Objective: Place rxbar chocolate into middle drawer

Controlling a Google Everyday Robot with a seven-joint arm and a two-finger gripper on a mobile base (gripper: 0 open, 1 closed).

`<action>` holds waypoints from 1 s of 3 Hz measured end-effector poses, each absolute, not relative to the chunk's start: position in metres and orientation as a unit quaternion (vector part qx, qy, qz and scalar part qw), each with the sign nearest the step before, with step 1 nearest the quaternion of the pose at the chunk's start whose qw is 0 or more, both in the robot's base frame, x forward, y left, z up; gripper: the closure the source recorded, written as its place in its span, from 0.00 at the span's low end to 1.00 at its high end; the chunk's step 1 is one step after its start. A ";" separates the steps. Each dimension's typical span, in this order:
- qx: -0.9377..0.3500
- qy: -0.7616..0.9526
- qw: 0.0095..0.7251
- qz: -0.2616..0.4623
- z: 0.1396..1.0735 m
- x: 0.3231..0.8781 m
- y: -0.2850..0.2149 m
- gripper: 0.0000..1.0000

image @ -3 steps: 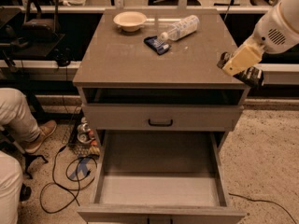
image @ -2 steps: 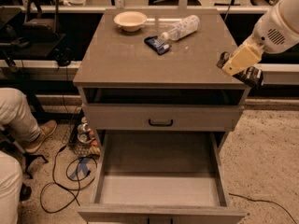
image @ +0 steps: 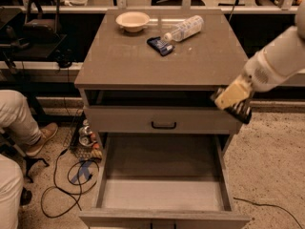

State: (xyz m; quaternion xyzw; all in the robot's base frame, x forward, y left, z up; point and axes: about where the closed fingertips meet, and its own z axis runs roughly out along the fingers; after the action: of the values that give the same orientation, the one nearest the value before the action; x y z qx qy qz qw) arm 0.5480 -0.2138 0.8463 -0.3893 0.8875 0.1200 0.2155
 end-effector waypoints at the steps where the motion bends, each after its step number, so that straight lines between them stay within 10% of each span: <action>1: -0.342 0.905 0.159 0.196 0.732 0.516 -0.191 1.00; 3: -0.312 0.909 0.100 0.258 0.641 0.488 -0.160 1.00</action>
Offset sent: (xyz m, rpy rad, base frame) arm -0.0821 0.0844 -0.2833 0.2689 0.4870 -0.0954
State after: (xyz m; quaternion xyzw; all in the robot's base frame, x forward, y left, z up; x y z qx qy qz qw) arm 0.4883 -0.1595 0.6408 -0.3116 0.9089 0.2584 0.1001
